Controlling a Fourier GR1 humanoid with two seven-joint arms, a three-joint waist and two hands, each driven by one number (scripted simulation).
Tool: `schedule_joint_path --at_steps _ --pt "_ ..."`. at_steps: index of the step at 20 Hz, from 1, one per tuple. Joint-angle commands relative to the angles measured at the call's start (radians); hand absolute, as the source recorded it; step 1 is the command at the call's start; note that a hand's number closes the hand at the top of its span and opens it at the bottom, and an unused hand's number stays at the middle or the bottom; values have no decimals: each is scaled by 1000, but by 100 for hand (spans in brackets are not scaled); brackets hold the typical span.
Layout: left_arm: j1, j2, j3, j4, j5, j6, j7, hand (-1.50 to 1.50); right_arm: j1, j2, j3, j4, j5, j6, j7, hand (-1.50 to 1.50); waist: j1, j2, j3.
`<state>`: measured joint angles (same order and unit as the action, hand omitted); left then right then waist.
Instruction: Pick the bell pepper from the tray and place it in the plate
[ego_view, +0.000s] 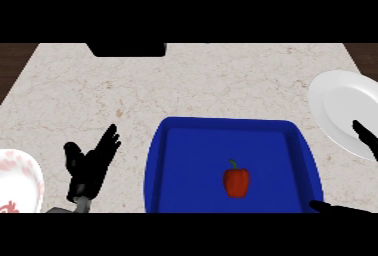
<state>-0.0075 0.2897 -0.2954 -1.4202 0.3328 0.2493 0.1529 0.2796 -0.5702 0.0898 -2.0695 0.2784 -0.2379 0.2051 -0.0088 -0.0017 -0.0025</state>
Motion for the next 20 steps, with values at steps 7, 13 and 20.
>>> schedule_joint_path --at_steps 7,13,20 --pt "-33 6 17 10 -10 -30 35 0 -167 -31 243 -191 253 244 598 -150 20 3 0" --pt "-10 -38 22 -14 -42 -11 44 0 -311 188 423 -19 461 262 693 -150 16 2 2" --pt "-1 -31 86 28 -45 -81 -4 0 -308 311 491 17 512 354 791 -150 9 1 2"
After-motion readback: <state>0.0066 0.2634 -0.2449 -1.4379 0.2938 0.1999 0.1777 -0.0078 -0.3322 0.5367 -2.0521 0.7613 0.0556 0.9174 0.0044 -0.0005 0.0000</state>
